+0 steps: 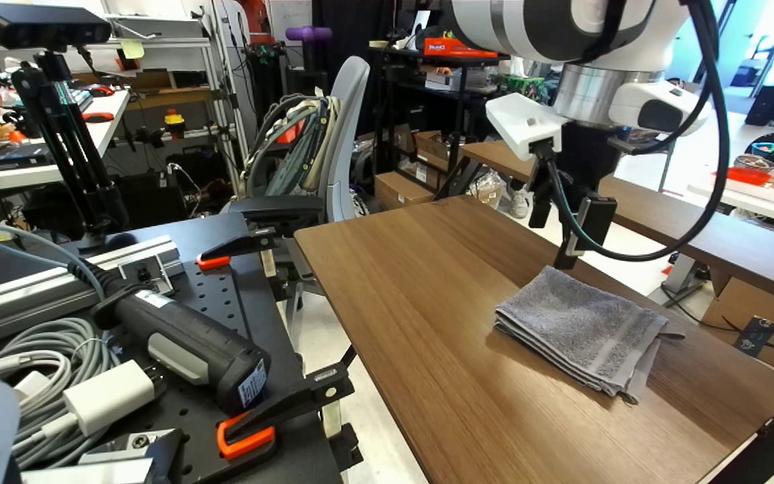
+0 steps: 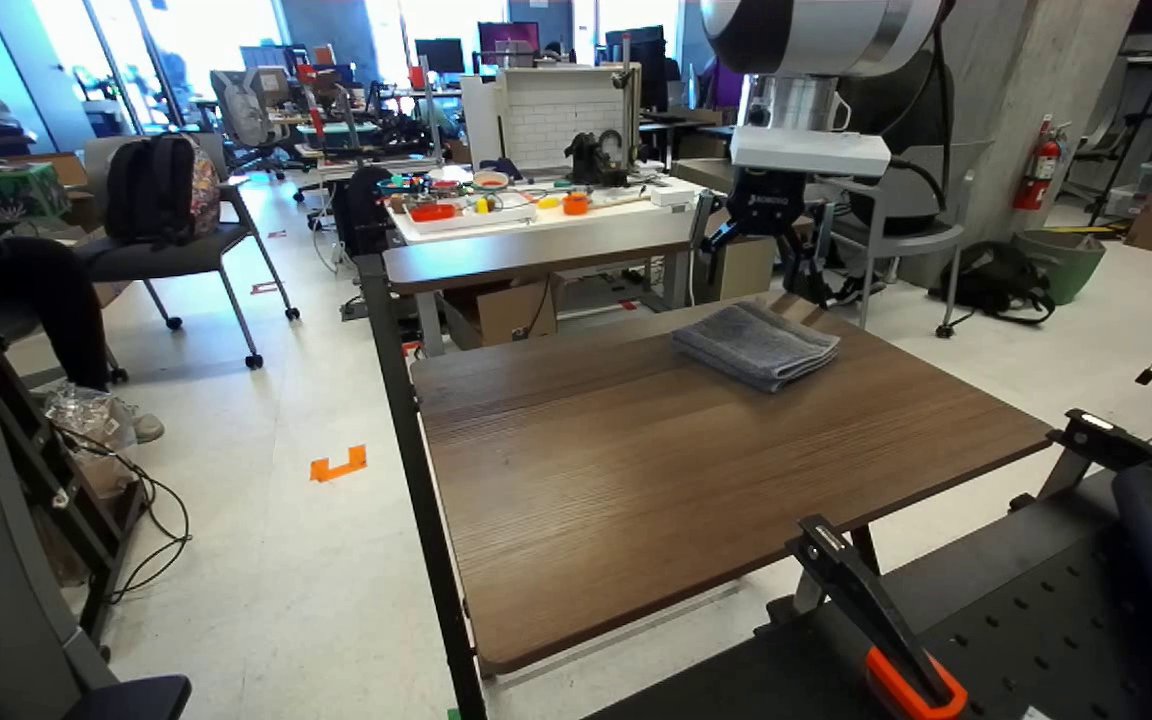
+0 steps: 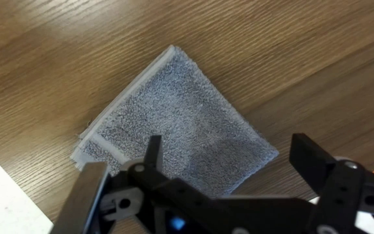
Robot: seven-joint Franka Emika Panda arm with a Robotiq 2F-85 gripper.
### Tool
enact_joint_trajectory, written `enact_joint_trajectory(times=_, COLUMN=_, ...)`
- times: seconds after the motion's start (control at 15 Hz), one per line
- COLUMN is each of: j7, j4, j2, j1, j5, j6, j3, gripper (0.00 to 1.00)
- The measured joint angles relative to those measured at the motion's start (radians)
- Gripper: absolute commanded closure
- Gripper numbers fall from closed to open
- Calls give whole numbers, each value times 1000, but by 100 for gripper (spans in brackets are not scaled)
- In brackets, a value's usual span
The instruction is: Slide the grey towel to the left
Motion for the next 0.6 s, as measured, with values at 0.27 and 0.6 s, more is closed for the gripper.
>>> enact_joint_trajectory(times=0.27, j7=1, j4=118, j2=91, j1=-26, j5=14, j6=-24, j3=-21, gripper=0)
enact_joint_trajectory(times=0.6, j7=5, j4=237, j2=201, j1=-45, j5=14, j6=-61, j3=-42, gripper=0)
